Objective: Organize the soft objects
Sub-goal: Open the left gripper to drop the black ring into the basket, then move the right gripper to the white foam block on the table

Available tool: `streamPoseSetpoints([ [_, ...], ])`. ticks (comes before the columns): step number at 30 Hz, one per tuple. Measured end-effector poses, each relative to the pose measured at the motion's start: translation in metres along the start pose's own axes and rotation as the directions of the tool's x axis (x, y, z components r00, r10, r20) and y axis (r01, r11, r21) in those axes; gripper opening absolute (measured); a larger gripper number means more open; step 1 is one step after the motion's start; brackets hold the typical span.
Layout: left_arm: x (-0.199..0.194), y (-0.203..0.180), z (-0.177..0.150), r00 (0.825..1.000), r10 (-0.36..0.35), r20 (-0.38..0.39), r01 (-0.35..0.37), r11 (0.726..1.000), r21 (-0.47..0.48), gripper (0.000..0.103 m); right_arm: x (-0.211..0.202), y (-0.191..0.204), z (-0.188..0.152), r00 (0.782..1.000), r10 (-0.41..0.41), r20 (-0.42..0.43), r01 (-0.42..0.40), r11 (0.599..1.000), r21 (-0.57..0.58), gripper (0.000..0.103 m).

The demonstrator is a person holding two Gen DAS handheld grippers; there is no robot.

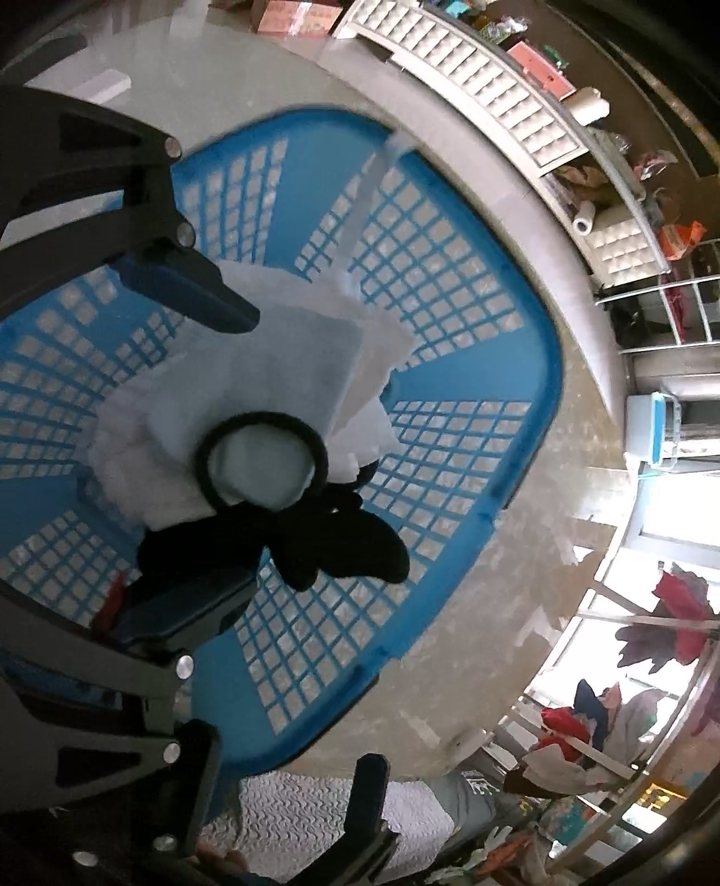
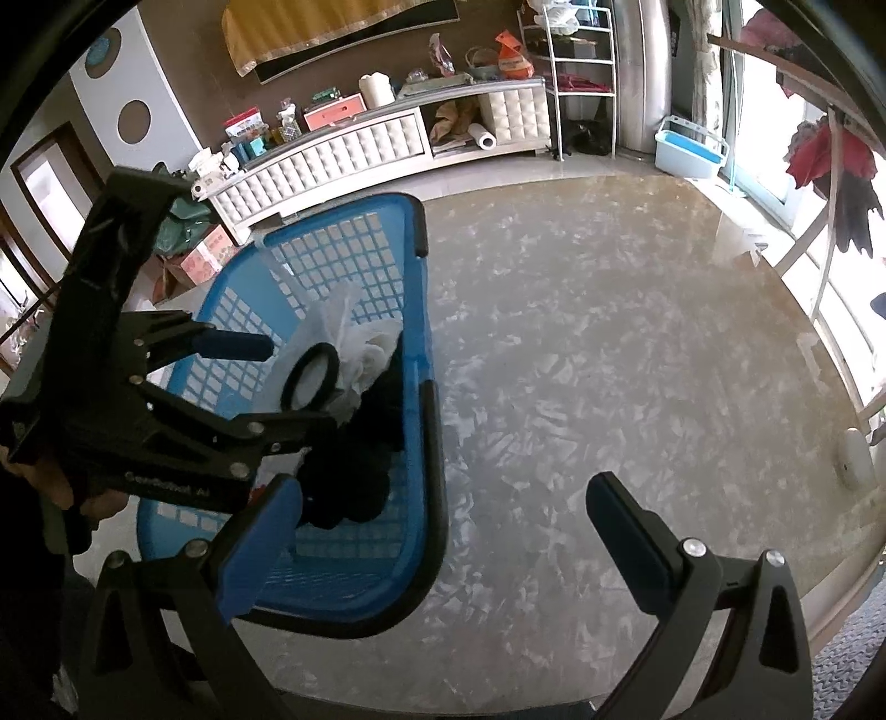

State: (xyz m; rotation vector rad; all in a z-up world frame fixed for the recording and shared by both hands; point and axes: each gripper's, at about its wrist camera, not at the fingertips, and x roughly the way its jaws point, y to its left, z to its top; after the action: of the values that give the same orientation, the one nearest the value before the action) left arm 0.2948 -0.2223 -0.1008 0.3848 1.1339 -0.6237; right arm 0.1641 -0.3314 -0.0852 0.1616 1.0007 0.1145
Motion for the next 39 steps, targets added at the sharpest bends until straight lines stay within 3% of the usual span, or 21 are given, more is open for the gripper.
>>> streamPoseSetpoints([
  [9,-0.057,0.007,-0.026,0.994,0.014,0.105,-0.007,0.998,-0.068,0.094,-0.023,0.017,-0.005,0.999,-0.001,0.037,0.001,1.0,-0.008,0.103],
  [12,-0.078,0.007,-0.04,0.99,0.029,0.138,-0.017,0.996,-0.083,0.102,-0.03,0.025,-0.005,0.999,0.004,0.049,-0.003,1.0,-0.014,0.103],
  [22,-0.141,0.038,-0.099,0.968,0.089,0.237,-0.047,0.983,-0.178,0.103,-0.036,0.076,-0.003,0.999,0.015,0.052,-0.01,0.995,-0.102,0.103],
  [32,-0.175,0.09,-0.168,0.953,0.169,0.252,-0.081,0.943,-0.323,0.103,-0.03,0.144,0.006,0.996,0.075,0.054,-0.063,0.977,-0.205,0.103],
  [39,-0.197,0.128,-0.217,0.933,0.248,0.259,-0.115,0.892,-0.437,0.103,-0.01,0.195,0.015,0.993,0.11,0.031,-0.096,0.95,-0.297,0.103],
])
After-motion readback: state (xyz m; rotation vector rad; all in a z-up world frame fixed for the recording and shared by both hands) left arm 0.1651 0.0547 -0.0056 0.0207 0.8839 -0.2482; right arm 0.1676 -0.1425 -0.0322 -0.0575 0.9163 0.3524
